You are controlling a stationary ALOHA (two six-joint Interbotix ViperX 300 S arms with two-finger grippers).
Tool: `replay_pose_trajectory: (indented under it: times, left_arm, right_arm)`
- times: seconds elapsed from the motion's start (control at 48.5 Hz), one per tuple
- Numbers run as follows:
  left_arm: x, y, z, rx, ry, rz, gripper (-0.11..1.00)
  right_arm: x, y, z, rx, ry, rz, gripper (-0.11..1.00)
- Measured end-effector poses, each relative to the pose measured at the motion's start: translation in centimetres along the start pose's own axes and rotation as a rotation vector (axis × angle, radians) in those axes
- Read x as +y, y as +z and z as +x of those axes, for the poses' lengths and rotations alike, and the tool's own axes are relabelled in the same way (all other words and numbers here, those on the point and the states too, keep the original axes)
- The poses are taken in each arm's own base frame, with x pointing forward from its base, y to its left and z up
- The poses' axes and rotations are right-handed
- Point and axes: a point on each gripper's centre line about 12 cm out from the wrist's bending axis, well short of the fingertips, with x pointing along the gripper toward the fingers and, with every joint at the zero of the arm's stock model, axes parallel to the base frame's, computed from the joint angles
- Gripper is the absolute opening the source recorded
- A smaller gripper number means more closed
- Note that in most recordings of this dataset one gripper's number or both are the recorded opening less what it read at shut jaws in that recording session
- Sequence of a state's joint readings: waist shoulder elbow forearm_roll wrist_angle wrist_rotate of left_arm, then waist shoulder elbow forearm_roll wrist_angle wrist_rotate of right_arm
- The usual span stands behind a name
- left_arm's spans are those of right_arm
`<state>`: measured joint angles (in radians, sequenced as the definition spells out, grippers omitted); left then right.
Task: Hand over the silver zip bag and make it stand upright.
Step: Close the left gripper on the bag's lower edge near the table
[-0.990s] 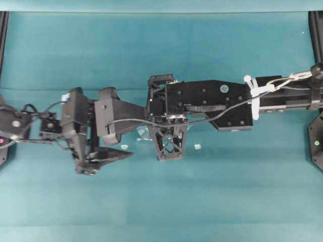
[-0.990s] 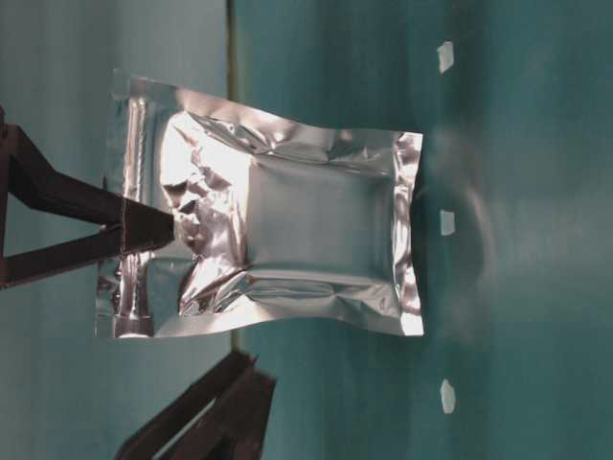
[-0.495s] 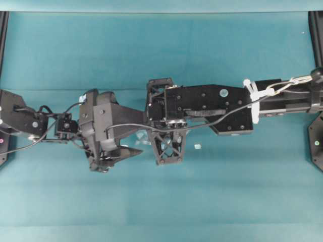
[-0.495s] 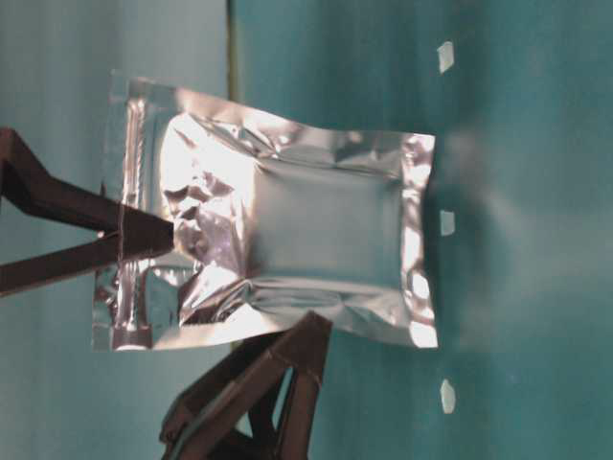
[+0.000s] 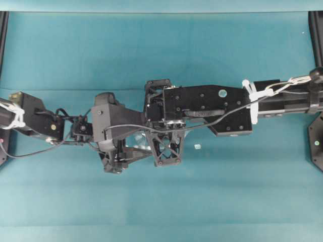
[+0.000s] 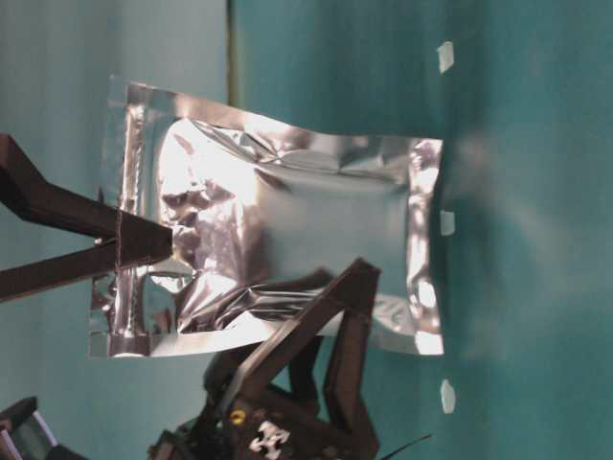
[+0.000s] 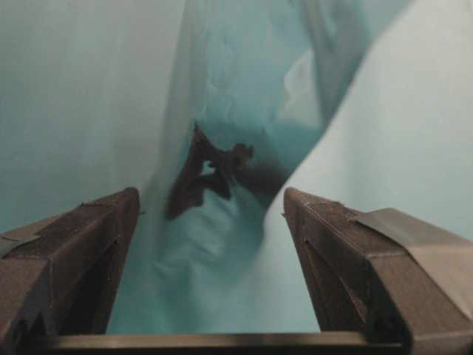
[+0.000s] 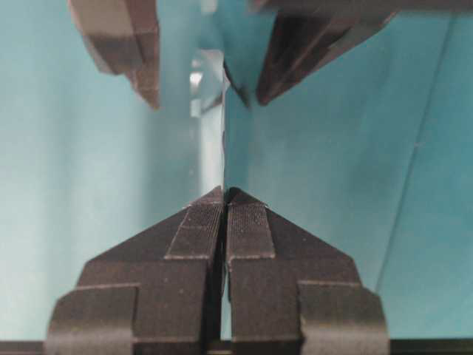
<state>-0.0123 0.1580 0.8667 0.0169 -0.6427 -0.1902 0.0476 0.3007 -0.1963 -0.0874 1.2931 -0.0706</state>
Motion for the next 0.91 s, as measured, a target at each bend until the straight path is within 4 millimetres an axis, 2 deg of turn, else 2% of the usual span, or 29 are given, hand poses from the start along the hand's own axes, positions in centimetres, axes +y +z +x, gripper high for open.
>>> replay_pose_trajectory:
  times: [0.289, 0.743, 0.908]
  left_arm:
    - [0.2, -1.1, 0.8, -0.03, -0.008, -0.001, 0.87]
    - [0.8, -1.5, 1.3, -0.052, 0.002, -0.008, 0.87]
    - [0.9, -1.3, 2.3, -0.061, 0.003, -0.01, 0.86]
  right_arm:
    - [-0.1, 0.0, 0.0, 0.002, 0.0, 0.002, 0.0]
    - [0.0, -0.1, 0.0, 0.005, 0.0, 0.0, 0.0]
    - [-0.1, -0.1, 0.0, 0.005, 0.0, 0.001, 0.0]
